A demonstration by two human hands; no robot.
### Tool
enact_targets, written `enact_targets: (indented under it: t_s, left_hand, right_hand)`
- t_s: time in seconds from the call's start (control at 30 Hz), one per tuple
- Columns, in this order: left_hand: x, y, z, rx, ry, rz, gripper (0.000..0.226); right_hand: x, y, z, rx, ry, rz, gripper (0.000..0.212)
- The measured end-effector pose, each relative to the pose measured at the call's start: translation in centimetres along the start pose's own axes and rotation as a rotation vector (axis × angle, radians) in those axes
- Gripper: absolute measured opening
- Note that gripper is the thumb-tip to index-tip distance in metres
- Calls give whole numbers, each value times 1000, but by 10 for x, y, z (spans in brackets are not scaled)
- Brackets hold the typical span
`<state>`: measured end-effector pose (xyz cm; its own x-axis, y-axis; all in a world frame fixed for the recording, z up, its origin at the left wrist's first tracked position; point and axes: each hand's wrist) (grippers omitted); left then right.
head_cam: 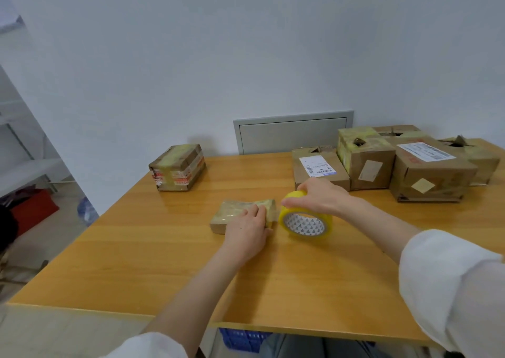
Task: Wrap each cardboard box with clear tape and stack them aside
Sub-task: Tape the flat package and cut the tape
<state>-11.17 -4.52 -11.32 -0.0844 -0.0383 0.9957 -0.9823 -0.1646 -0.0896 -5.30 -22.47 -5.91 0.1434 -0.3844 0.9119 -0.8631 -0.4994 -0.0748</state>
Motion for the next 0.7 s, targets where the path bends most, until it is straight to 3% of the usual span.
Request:
enact_targets:
  t_s: [0.2,0.37,0.7]
  left_hand:
    - [-3,-1,-5,46,-28,63,60]
    - [-12,-6,0,120,-49,79,59]
    - [-19,-15,2,174,-77,-7,60]
  right_hand:
    - [5,-2,-2,0,334,-32,66]
    - [-10,-5,-5,81,645,36,53]
    - [-48,-7,-2,19,656,81,46]
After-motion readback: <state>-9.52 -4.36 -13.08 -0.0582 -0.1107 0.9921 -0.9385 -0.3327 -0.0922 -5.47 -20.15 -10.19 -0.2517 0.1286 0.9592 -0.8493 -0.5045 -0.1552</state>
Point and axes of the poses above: each hand's wrist, its own y-axis away from the middle knuckle, its own x-axis out of the back of the hand, z = x × y, and after that the axes turned 12 degrees about x, right-handed
